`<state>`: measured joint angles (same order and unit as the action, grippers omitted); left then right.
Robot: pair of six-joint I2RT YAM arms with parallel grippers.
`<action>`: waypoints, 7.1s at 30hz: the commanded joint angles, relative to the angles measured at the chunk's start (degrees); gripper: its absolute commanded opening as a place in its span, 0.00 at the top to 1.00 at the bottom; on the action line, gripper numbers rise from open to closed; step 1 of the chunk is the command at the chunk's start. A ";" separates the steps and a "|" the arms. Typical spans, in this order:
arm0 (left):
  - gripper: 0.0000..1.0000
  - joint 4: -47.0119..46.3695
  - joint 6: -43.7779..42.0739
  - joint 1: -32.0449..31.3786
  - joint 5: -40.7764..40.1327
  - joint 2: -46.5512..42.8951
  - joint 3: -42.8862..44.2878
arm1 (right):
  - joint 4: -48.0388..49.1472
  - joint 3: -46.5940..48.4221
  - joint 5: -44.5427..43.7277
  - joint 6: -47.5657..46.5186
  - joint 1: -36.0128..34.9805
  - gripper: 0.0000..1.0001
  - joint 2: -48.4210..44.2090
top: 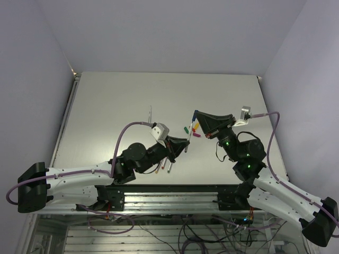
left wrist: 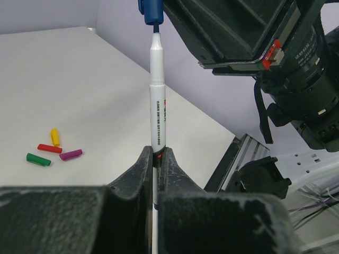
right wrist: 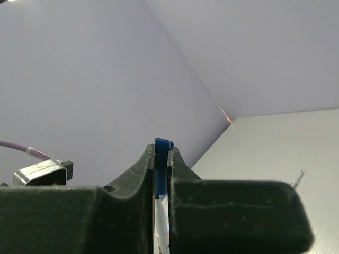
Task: Insert the pens into the pen caps
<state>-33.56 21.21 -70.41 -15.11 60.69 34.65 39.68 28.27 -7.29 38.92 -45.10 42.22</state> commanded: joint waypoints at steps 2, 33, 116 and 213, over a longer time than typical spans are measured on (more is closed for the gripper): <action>0.93 -3.53 -1.21 -0.16 0.92 -0.33 1.47 | -1.67 1.64 -0.26 -2.90 -0.56 1.00 -0.22; 0.93 -3.53 -1.60 -0.16 -0.04 0.54 1.20 | -2.06 3.86 0.96 -5.58 -0.59 1.00 -1.34; 0.93 -12.45 0.27 8.10 -4.97 -1.97 5.93 | -28.49 -0.67 8.63 -6.05 -6.43 1.00 5.44; 0.35 44.94 0.16 46.78 3.62 42.99 40.42 | -38.08 8.89 -29.95 -6.92 -6.23 0.83 3.08</action>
<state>12.78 20.84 -21.65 -14.37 104.03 75.31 -0.27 37.80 -37.19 32.16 -51.44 45.01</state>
